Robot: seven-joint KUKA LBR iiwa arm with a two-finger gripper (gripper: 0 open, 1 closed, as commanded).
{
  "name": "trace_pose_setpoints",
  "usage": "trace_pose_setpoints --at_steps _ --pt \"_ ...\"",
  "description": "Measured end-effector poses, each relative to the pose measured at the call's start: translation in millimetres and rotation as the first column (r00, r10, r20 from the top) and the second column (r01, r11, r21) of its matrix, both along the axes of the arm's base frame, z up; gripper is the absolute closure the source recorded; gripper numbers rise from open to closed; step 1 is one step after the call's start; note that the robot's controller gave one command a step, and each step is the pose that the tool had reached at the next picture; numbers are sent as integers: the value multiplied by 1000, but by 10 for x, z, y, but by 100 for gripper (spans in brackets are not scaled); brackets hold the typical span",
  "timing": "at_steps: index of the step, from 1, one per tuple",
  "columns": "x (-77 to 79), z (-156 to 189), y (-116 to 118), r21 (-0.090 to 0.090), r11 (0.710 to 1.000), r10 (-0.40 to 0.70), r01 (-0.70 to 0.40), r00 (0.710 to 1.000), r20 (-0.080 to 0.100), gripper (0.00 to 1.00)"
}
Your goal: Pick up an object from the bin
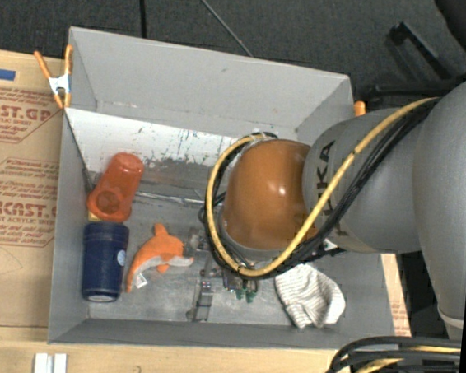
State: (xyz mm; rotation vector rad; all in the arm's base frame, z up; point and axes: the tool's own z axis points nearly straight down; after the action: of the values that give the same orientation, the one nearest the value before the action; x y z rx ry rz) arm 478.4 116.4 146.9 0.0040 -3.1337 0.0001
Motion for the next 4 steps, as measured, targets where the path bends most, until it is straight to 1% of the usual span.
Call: trace_pose_setpoints --at_steps 1,2,3,4 --pt "17 43 -6 1 1000 -2 2 1000 7 0" --pt "282 -451 189 3 998 -59 59 998 15 0" --pt "199 -749 315 4 951 -309 309 951 13 100" --pt "199 -750 315 4 951 -309 309 951 13 100"
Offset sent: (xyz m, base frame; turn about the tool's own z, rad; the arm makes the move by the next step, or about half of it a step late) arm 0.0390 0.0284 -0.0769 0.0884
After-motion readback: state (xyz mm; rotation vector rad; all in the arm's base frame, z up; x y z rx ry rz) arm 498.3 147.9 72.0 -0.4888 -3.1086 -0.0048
